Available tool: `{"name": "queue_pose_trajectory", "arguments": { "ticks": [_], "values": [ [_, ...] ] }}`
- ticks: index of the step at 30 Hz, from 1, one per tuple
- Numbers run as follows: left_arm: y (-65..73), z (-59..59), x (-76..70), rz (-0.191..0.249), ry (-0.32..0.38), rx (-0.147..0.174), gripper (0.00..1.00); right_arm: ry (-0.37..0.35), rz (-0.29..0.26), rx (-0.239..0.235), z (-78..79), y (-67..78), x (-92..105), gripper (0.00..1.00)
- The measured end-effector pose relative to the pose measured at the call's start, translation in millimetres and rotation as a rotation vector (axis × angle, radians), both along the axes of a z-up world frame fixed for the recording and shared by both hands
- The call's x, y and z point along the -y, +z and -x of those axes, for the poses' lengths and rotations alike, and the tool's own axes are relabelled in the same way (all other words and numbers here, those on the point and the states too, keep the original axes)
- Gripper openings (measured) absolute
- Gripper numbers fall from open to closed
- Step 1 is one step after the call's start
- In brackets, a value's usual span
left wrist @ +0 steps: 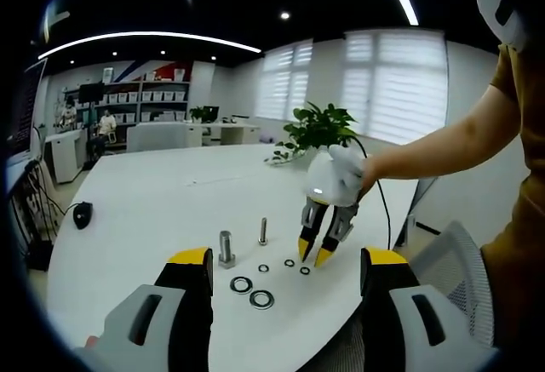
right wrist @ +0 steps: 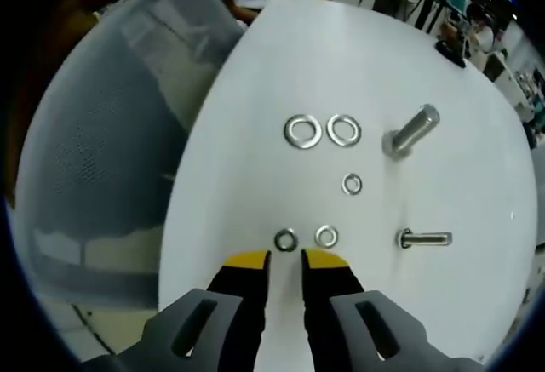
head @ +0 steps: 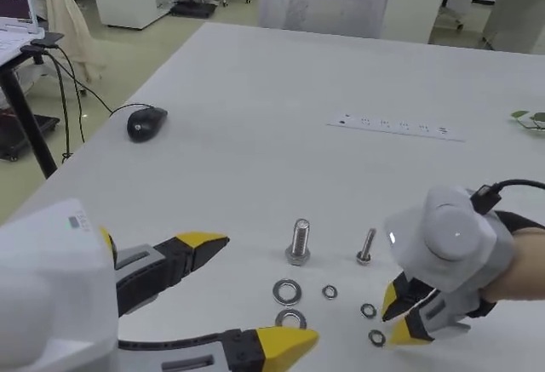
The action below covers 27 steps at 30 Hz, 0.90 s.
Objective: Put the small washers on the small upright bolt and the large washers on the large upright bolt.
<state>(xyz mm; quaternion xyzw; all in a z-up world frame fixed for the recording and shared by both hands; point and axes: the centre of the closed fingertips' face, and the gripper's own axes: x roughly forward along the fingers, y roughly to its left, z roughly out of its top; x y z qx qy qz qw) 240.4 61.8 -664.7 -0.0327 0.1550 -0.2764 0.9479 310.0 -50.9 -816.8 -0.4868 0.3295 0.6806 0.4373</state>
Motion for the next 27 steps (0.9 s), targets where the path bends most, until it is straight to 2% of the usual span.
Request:
{"name": "queue_pose_trajectory", "arguments": {
  "ticks": [16,18,23,27],
  "values": [
    [4.6,5.3,-1.8,0.002,0.001,0.018,0.7,0.015,0.022,0.018,4.0,-10.9,-5.6,0.19],
    [4.4,5.5,-2.0,0.005,0.003,0.017,0.7,0.036,0.018,0.038,2.2,-10.6,-6.2,0.18],
    [4.2,5.1,-1.3,0.003,0.005,0.018,0.7,0.058,0.017,0.049,2.5,-10.3,-6.3,0.17],
    [3.8,4.3,-0.8,0.004,0.009,0.017,0.7,0.11,0.017,0.072,3.6,-10.8,-6.0,0.15]
  ]
}}
